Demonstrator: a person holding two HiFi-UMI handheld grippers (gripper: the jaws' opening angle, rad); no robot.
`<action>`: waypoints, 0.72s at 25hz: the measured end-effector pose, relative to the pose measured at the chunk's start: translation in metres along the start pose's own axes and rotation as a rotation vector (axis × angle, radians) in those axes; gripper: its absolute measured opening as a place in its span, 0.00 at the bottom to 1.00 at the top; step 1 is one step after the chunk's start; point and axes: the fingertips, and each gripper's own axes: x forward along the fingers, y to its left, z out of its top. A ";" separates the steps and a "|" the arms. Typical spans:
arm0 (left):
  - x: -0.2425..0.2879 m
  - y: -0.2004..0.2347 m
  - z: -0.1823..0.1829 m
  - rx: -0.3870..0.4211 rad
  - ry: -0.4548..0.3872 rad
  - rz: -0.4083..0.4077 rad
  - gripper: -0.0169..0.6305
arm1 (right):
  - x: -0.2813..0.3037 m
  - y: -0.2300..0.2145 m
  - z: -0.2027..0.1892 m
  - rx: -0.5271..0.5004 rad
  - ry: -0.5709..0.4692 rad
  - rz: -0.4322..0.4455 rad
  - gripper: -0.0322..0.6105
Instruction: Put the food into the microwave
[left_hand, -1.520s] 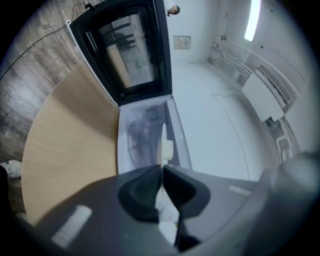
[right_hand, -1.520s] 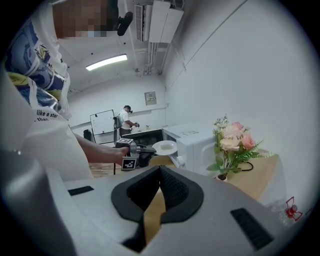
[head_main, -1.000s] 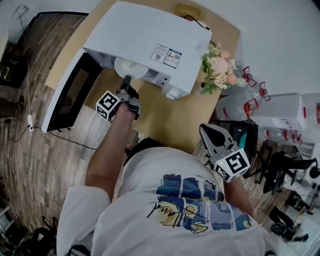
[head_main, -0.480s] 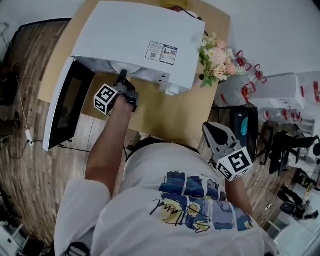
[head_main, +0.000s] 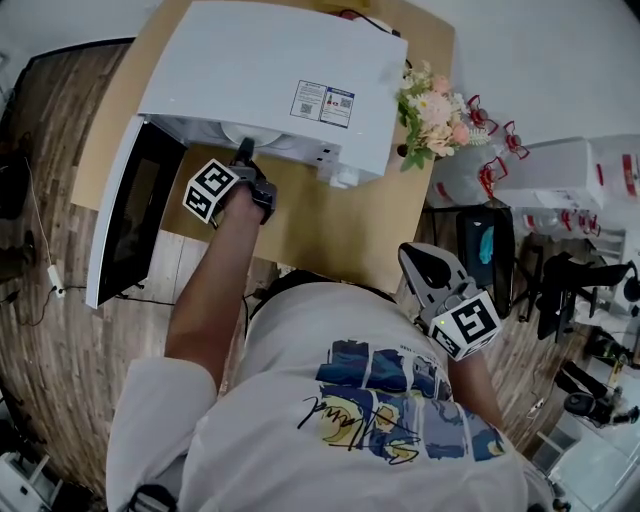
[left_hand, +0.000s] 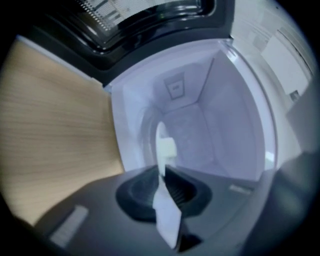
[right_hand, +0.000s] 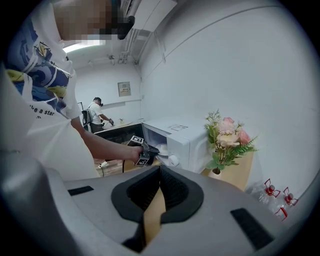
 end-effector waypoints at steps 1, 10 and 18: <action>0.000 0.000 0.000 0.021 0.009 0.019 0.09 | 0.001 0.002 -0.001 -0.005 0.004 0.005 0.06; -0.001 0.000 -0.002 0.246 0.084 0.104 0.14 | 0.005 0.008 -0.005 -0.033 0.031 0.019 0.06; -0.006 0.007 0.002 0.369 0.095 0.209 0.17 | 0.004 0.014 -0.005 -0.047 0.041 0.027 0.06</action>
